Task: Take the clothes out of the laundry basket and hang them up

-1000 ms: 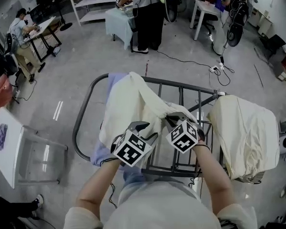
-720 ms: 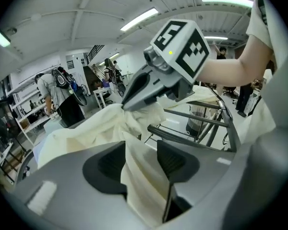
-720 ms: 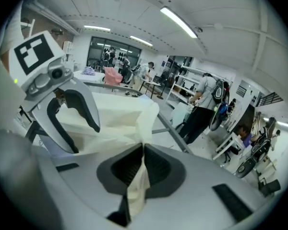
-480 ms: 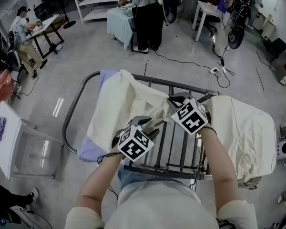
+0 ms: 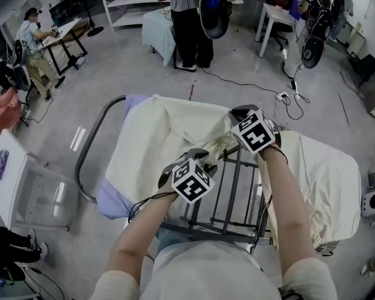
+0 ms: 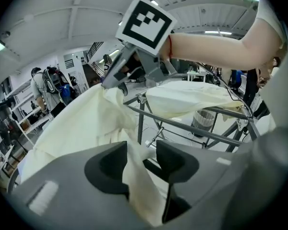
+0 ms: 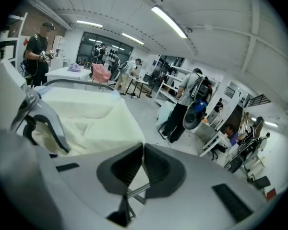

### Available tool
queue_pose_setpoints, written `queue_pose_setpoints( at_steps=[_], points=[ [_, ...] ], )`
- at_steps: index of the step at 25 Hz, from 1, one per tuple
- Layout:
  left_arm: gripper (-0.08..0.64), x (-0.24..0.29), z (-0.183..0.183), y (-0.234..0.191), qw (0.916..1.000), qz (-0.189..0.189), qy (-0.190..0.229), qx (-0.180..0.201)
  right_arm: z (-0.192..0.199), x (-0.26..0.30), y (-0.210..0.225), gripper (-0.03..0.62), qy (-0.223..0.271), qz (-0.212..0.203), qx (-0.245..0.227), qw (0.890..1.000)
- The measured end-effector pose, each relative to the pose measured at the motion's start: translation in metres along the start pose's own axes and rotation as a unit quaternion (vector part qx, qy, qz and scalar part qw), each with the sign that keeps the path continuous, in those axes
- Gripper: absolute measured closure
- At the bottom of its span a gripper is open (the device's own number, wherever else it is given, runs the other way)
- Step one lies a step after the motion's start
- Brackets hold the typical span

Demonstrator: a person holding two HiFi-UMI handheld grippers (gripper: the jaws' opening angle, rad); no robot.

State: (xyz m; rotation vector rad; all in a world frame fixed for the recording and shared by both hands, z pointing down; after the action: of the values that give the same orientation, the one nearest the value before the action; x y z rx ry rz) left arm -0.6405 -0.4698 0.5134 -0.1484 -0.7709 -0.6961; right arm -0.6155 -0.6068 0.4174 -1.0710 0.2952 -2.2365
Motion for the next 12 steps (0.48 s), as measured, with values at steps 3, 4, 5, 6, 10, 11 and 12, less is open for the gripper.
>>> queue_pose_setpoints(
  at_steps=[3,4,5,6,10,11,12],
  points=[
    [0.367,0.013,0.006,-0.004,0.9996,-0.016,-0.022,0.009,0.006,0.009,0.013,0.575,-0.001,0.014,0.027,1.000],
    [0.364,0.014,0.007,-0.006,0.9995,-0.019,-0.025,0.006,0.008,0.012,0.015,0.575,-0.002,0.018,0.037,0.999],
    [0.365,0.014,0.008,-0.007,0.9995,-0.018,-0.026,-0.002,0.010,0.015,0.017,0.575,-0.003,0.022,0.046,0.999],
    [0.367,0.014,0.008,-0.008,0.9994,-0.017,-0.025,-0.013,0.012,0.016,0.018,0.575,-0.003,0.025,0.055,0.998],
    [0.509,0.002,-0.001,-0.012,0.9977,-0.020,-0.004,-0.065,0.018,0.021,0.019,0.575,-0.005,0.026,0.073,0.997],
    [0.526,-0.003,-0.004,-0.010,0.9974,-0.017,-0.002,-0.070,0.019,0.022,0.019,0.575,-0.005,0.026,0.075,0.997],
    [0.527,-0.009,-0.004,-0.006,0.9974,-0.012,-0.004,-0.071,0.021,0.023,0.020,0.575,-0.005,0.027,0.077,0.997]
  ],
)
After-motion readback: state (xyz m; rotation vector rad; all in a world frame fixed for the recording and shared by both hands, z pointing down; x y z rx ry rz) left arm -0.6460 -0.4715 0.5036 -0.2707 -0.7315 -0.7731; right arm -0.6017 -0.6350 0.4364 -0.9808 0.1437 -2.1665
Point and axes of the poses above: the fingertips, and each gripper's own axes: x forward along the fingers, y to its right, z out of its underside, the point moved 1 cm from there along -x, backward along the fingers, and after that the axes turned 3 degrees about -x, right-handed, at the moved point
